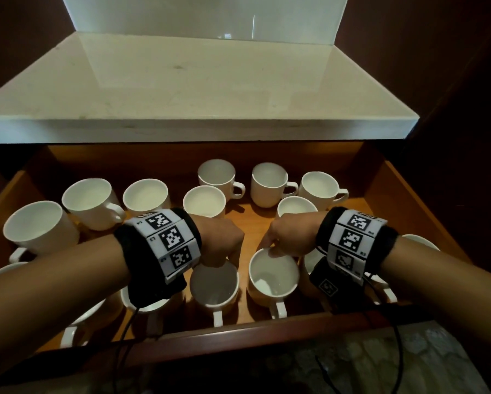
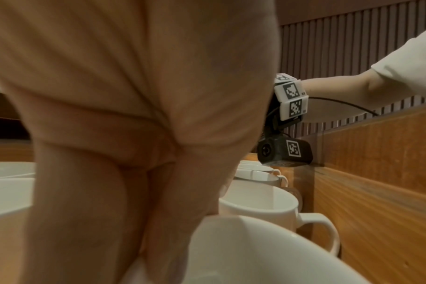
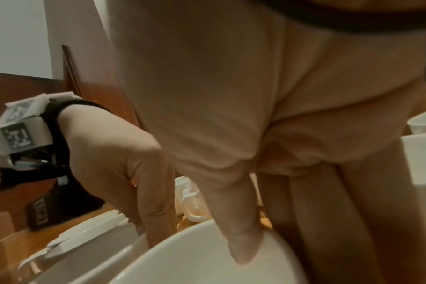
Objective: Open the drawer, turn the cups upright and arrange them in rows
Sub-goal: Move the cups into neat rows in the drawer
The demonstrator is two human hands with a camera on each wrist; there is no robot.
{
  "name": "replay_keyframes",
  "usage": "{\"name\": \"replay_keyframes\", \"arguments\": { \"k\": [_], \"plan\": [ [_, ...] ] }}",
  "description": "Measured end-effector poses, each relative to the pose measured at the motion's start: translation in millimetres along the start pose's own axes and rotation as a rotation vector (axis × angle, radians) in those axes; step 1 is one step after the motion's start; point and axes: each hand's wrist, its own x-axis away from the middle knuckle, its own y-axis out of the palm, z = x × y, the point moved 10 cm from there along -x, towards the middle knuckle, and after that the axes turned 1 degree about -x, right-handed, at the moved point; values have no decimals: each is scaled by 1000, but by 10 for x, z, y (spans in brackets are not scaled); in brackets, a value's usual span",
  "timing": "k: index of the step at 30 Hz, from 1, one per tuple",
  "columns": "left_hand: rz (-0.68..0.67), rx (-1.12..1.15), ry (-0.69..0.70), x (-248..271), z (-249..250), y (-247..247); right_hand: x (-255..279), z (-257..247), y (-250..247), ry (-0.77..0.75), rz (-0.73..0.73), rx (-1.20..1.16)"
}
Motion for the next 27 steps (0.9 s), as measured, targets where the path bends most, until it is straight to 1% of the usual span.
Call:
{"name": "replay_keyframes", "arguments": {
  "k": [4, 6, 8, 10, 13, 15, 17, 20, 22, 24, 27],
  "plan": [
    [-60, 8, -10, -3, -5, 35, 17, 28, -1, -26, 8, -62],
    [-104, 3, -27, -4, -10, 53, 102, 112, -59, -27, 26, -180],
    [-117, 21, -53, -17, -31, 30, 253, 252, -164, -19, 59, -298],
    [-86, 76, -77, -60, -59, -47, 439, 468, -288, 19, 131, -330],
    [30, 151, -94, -140, -65, -242, 663, 872, -316, 133, 199, -335],
    [109, 158, -93, -201, -24, -384, 735, 1091, -223, 213, 177, -268],
    [159, 150, -69, -284, 64, -496, 753, 1242, -76, 274, 113, -213],
    [239, 93, -6, -454, 258, -663, 720, 1327, 167, 303, -8, -182],
    [259, 51, 19, -569, 400, -739, 695, 1331, 272, 300, -59, -173],
    [259, 38, 26, -670, 508, -805, 687, 1350, 306, 292, -53, -192],
    [267, 67, 4, -746, 493, -885, 700, 1408, 237, 283, 20, -252]
  ]
}}
